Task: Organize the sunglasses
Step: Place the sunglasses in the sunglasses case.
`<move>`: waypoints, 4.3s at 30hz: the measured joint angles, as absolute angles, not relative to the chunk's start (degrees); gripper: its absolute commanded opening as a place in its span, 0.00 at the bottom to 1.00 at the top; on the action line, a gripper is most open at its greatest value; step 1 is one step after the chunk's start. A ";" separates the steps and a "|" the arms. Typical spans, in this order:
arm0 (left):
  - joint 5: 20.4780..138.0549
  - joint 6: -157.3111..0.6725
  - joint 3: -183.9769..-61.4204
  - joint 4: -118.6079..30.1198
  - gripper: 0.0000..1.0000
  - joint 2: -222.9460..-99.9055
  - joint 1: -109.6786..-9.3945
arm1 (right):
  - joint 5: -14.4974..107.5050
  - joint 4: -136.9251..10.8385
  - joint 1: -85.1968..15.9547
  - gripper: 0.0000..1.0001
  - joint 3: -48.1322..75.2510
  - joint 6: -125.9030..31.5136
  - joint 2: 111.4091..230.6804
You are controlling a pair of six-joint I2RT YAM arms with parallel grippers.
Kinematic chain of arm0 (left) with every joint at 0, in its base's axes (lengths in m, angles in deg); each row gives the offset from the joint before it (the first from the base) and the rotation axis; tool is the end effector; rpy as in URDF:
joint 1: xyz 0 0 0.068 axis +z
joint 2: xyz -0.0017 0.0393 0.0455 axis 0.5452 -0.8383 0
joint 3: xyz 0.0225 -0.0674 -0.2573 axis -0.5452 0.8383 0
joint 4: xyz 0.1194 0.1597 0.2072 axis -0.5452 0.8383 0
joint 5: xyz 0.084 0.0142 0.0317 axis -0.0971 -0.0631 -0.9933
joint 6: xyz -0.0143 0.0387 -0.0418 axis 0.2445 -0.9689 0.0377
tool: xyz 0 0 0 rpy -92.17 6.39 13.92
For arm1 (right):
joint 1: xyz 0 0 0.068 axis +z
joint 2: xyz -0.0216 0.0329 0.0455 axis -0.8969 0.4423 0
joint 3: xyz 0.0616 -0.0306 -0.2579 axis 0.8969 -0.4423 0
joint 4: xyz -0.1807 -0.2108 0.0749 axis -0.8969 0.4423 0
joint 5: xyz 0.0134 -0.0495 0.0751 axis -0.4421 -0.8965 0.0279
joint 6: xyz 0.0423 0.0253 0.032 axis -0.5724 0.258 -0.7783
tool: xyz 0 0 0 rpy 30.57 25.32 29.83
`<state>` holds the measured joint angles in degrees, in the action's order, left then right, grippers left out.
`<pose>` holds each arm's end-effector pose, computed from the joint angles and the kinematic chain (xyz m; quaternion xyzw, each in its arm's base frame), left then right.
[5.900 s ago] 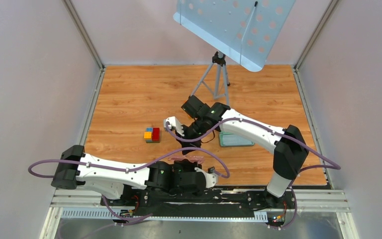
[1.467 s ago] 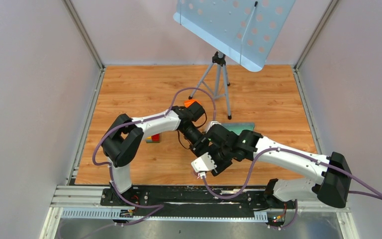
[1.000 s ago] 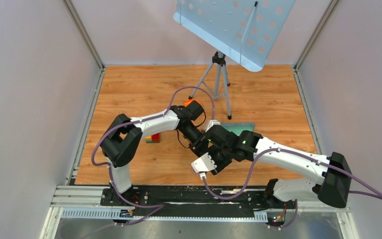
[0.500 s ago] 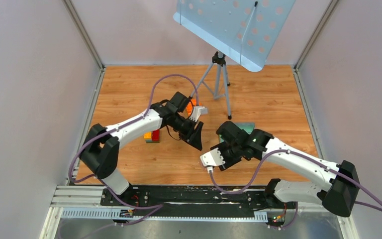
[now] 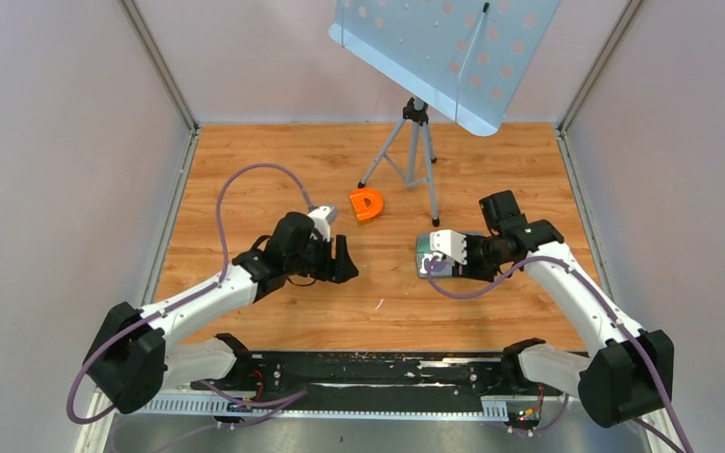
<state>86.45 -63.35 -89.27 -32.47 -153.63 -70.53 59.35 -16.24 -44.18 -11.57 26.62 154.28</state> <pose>0.2148 -0.1792 0.2013 0.1432 0.8830 -0.3307 0.3005 0.2233 0.0952 0.2393 -0.6857 0.6635 0.0593 0.2933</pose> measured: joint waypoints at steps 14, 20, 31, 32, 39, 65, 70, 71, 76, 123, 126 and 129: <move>81.11 -57.85 -73.69 -50.11 1.00 -127.95 -68.50 | 64.75 -15.24 -50.75 0.23 -11.22 39.02 164.94; 82.80 -62.13 -77.29 -44.84 1.00 -129.46 -68.50 | 65.78 -14.71 -51.93 0.23 -8.93 41.46 170.67; 85.05 -62.94 -77.40 -42.44 1.00 -131.34 -68.50 | 66.02 -14.73 -53.05 0.23 -4.95 42.56 176.55; 85.14 -62.98 -77.40 -42.44 1.00 -131.34 -68.50 | 66.09 -14.76 -53.05 0.23 -4.71 42.56 177.03; 85.51 -63.29 -77.40 -42.33 1.00 -131.38 -68.50 | 66.28 -16.11 -53.05 0.23 -4.38 42.51 178.74; 87.50 -61.34 -77.40 -42.96 1.00 -132.83 -68.50 | 66.22 -18.21 -53.90 0.23 -3.40 42.18 181.45; 87.67 -61.12 -77.40 -43.44 1.00 -132.83 -68.50 | 66.26 -18.25 -53.90 0.24 -3.51 42.16 181.45; 87.74 -61.10 -77.40 -43.46 1.00 -132.85 -68.50 | 66.28 -18.27 -53.90 0.24 -3.62 42.16 181.45; 87.91 -60.95 -77.40 -43.48 1.00 -132.83 -68.50 | 66.28 -18.82 -54.05 0.27 -4.51 42.12 181.53; 75.89 -60.97 -78.50 -37.28 1.00 -137.04 -71.95 | 65.06 -24.98 -54.16 0.55 -13.02 38.93 171.11; 75.89 -60.99 -78.50 -37.32 1.00 -137.02 -72.15 | 64.51 -25.57 -54.16 0.54 -13.28 38.91 171.35; 75.89 -60.99 -78.50 -37.32 1.00 -137.02 -72.17 | 64.14 -27.43 -54.16 0.53 -13.74 38.49 171.35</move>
